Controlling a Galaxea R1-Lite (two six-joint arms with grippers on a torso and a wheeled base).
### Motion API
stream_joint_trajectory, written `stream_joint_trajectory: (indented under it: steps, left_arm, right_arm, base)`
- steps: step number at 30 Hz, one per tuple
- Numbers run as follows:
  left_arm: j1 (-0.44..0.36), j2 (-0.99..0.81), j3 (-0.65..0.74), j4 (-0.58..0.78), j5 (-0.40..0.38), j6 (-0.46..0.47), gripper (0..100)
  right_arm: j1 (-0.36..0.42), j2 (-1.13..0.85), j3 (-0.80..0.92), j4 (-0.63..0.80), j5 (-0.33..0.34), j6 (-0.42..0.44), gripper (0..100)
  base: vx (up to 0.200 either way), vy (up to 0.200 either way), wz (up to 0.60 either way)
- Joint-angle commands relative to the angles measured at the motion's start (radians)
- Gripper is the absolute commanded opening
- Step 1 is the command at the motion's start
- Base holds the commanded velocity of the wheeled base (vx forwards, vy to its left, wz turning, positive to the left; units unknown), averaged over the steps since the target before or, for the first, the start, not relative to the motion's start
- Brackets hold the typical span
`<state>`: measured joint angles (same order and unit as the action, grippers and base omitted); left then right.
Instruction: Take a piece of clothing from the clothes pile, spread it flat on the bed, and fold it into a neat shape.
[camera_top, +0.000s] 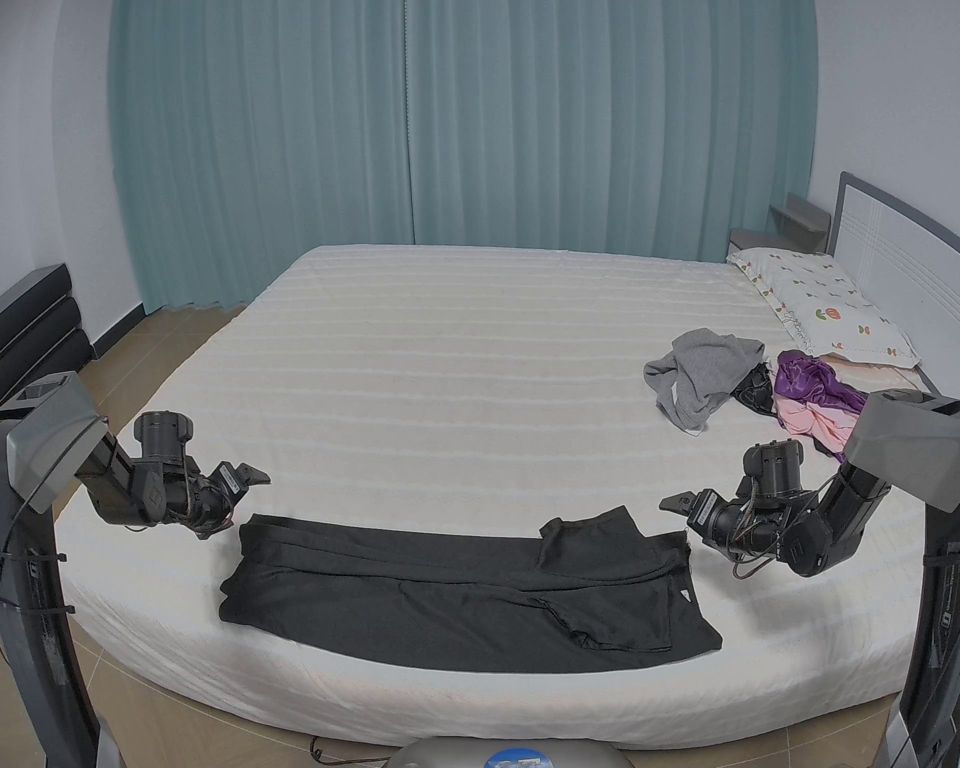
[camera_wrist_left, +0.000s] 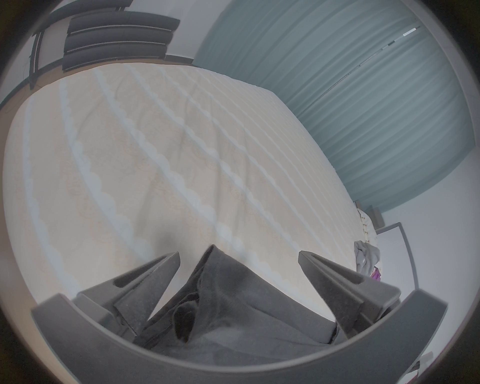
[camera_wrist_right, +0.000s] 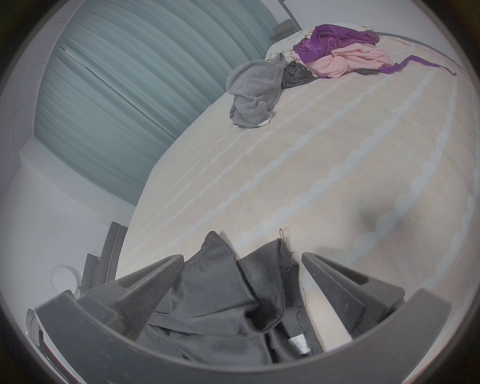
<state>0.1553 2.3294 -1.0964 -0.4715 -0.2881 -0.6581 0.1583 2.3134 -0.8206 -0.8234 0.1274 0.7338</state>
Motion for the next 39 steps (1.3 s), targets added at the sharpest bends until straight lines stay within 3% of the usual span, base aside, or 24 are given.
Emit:
stream_joint_trajectory:
  steps: [1,5,6,9,10,17,30,31,32,33,39]
  left_arm:
    - [-0.033,0.07,-0.04,-0.004,0.023,0.002,100]
    - [-0.046,0.081,-0.048,-0.001,0.033,0.009,100]
    - [-0.049,0.084,-0.046,0.001,0.033,0.028,0]
    - [-0.049,0.088,-0.045,0.001,0.038,0.041,0]
    - [-0.049,0.088,-0.045,0.001,0.04,0.041,0]
    - [-0.046,0.099,-0.051,-0.006,0.102,0.04,0]
    - [-0.037,0.093,-0.039,-0.003,0.101,0.028,0]
    - [-0.037,0.091,-0.037,-0.003,0.099,0.028,0]
    - [-0.037,0.09,-0.037,-0.003,0.099,0.028,0]
    - [-0.036,0.09,-0.036,-0.003,0.099,0.028,100]
    - [-0.014,0.07,-0.034,-0.003,0.087,-0.015,100]
  right_arm:
    - [-0.003,0.05,-0.035,0.012,0.003,-0.001,100]
    - [0.007,0.072,-0.055,0.024,0.004,-0.002,100]
    - [0.01,0.084,-0.072,0.05,0.006,-0.002,100]
    - [0.017,0.092,-0.095,0.069,0.006,-0.002,100]
    - [0.018,0.093,-0.1,0.075,0.006,-0.002,0]
    - [0.021,0.09,-0.123,0.132,-0.003,-0.001,0]
    - [-0.013,0.061,-0.092,0.127,-0.008,-0.025,0]
    - [-0.011,0.064,-0.086,0.125,-0.006,-0.034,100]
    - [-0.01,0.066,-0.081,0.122,-0.006,-0.044,100]
    - [-0.008,0.066,-0.08,0.121,-0.006,-0.048,100]
    - [-0.016,0.011,-0.049,0.121,0.003,-0.031,100]
  base:
    - [0.0,0.0,0.0]
    - [0.0,0.0,0.0]
    - [0.0,0.0,0.0]
    - [0.0,0.0,0.0]
    - [0.0,0.0,0.0]
    - [0.0,0.0,0.0]
    - [0.0,0.0,0.0]
    - [0.0,0.0,0.0]
    - [0.0,0.0,0.0]
    - [0.0,0.0,0.0]
    - [0.0,0.0,0.0]
